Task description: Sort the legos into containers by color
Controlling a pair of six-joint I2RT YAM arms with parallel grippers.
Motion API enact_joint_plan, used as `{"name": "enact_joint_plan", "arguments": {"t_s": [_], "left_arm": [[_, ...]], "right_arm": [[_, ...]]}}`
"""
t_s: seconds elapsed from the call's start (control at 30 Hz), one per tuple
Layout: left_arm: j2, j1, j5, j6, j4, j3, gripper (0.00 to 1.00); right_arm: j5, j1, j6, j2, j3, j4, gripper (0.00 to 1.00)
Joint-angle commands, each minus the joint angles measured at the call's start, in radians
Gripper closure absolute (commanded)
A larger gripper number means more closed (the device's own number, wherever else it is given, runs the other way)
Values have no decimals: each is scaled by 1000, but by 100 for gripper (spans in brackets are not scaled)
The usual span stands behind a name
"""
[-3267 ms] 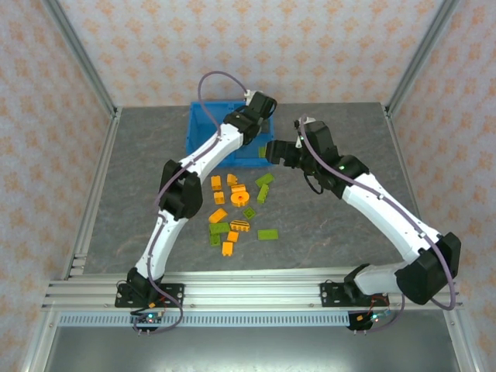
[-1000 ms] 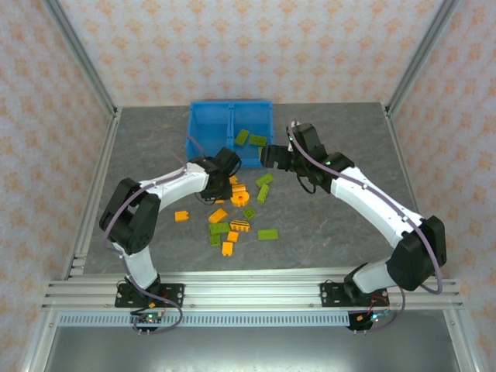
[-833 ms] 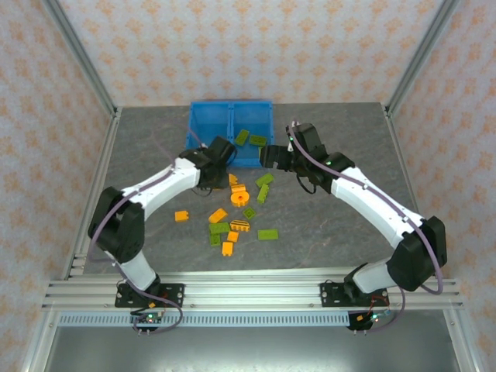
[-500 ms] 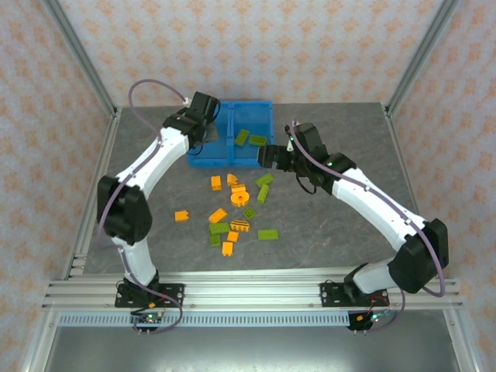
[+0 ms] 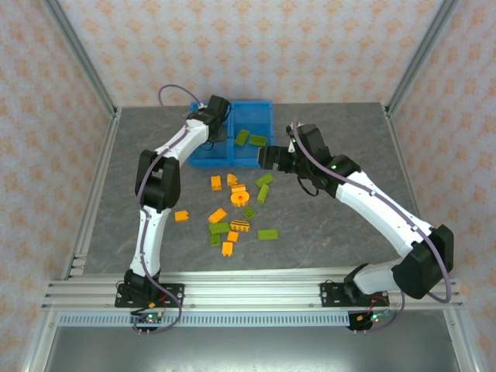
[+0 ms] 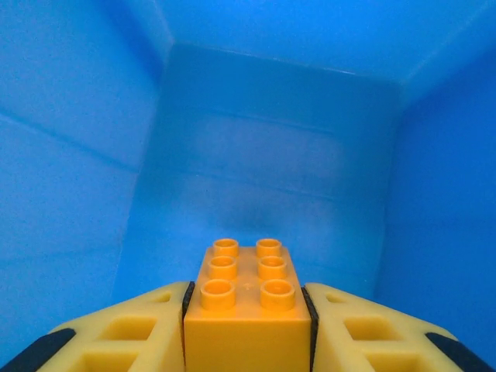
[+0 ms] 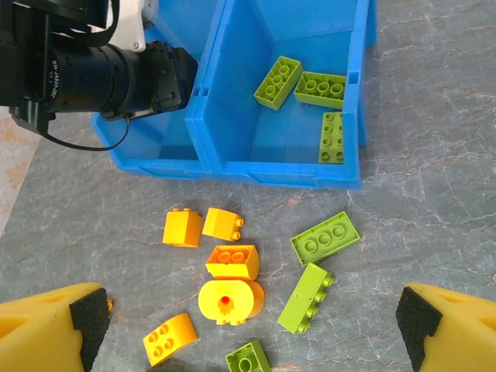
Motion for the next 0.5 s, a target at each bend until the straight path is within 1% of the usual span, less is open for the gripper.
{"name": "enact_joint_plan", "arguments": {"t_s": [0.0, 0.07, 0.23, 0.3, 0.37, 0.47], "left_arm": [[-23, 4, 4, -6, -35, 58, 57], [-45, 4, 2, 1, -35, 58, 51], [-121, 4, -5, 20, -72, 70, 50], [-183, 3, 13, 23, -87, 47, 50], [-274, 1, 34, 9, -93, -18, 50], [-482, -7, 48, -16, -79, -205, 50]], "right_arm": [[28, 14, 9, -17, 18, -22, 3], [30, 15, 9, -9, 22, -23, 3], [29, 17, 10, 13, 37, -21, 3], [28, 17, 10, 25, 47, -20, 3], [29, 17, 9, 35, 51, -15, 3], [38, 18, 8, 50, 58, -10, 3]]}}
